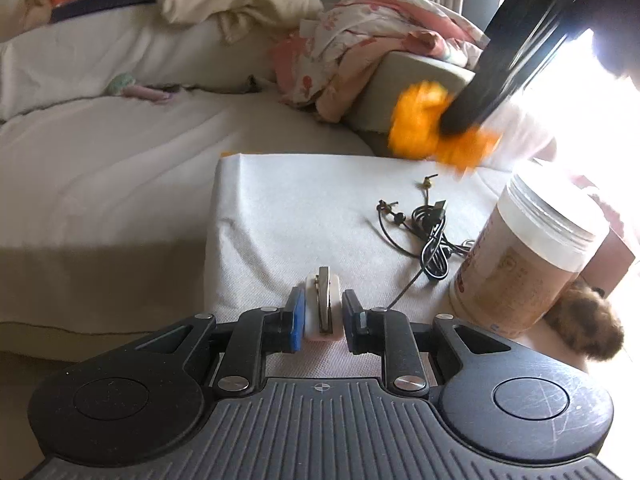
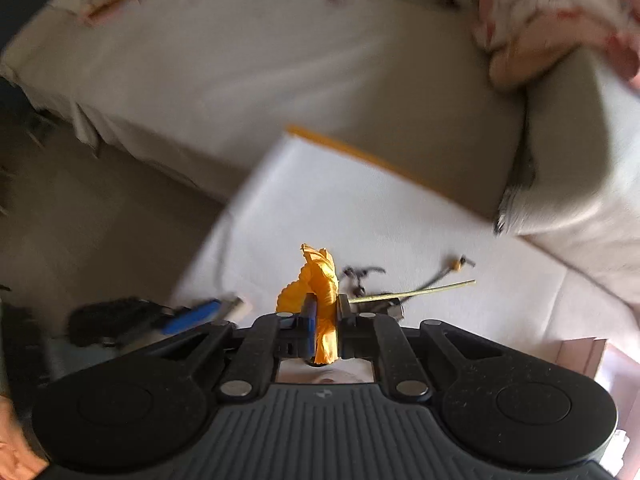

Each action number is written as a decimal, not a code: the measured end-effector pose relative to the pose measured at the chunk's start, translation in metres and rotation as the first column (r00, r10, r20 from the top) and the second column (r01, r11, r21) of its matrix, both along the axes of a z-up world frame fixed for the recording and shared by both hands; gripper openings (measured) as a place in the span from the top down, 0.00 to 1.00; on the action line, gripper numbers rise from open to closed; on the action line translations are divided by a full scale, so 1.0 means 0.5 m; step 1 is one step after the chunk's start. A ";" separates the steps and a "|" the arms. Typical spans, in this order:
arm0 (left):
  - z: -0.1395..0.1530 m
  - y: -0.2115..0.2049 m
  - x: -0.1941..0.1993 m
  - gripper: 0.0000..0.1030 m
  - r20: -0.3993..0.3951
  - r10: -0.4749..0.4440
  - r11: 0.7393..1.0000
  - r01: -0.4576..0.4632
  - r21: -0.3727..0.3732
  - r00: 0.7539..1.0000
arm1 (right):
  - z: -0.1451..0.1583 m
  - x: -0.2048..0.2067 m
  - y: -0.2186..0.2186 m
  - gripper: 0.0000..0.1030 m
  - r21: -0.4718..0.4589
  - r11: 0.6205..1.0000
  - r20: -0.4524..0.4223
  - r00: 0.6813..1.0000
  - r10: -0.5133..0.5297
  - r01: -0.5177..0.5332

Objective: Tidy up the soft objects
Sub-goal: 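Grasp the orange flower with the right tool while the left tool grasps the white hair clip, then carry flower and hair clip into the pink box and open both tools, then move the right tool toward the brown hair tie with star charm, then grasp the brown hair tie by its loop with the right tool, then grasp the black claw clip with the left tool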

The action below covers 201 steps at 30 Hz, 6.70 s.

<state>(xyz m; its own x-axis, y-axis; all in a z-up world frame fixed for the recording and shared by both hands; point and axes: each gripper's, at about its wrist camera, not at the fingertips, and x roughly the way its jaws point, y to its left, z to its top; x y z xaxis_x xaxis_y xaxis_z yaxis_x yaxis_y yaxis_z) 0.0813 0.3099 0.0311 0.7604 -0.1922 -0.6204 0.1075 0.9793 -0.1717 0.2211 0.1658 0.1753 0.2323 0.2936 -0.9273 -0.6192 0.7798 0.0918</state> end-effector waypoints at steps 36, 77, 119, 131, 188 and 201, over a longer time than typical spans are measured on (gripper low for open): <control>0.259 -0.564 0.202 0.77 0.148 -0.319 0.905 0.347 -0.246 0.936 | 0.151 -0.191 -0.763 0.91 0.416 0.880 0.398 0.824 -0.403 0.229; 0.135 -0.070 -0.083 0.76 0.087 0.151 0.955 -0.122 -0.272 0.985 | 0.032 -0.083 -0.599 0.40 0.266 0.900 0.396 0.812 -0.428 0.344; 0.088 -0.247 -0.076 0.76 -0.054 -0.171 0.959 0.154 -0.237 0.984 | -0.165 -0.376 -0.402 0.49 0.140 0.966 0.379 0.913 0.148 -0.215; 0.065 -0.172 -0.108 0.76 -0.058 -0.077 0.960 0.058 -0.275 0.995 | -0.117 -0.293 -0.250 0.67 -0.300 0.809 0.518 0.626 0.583 -0.505; 0.037 -0.401 -0.011 0.76 -0.136 -0.047 0.993 0.031 -0.117 0.990 | -0.184 -0.412 -0.590 0.91 0.214 0.976 0.411 0.910 -0.045 -0.049; 0.024 -0.474 -0.006 0.76 -0.098 -0.135 0.991 0.133 -0.019 0.986 | -0.219 -0.474 -0.626 0.91 0.216 0.976 0.442 0.888 -0.130 0.035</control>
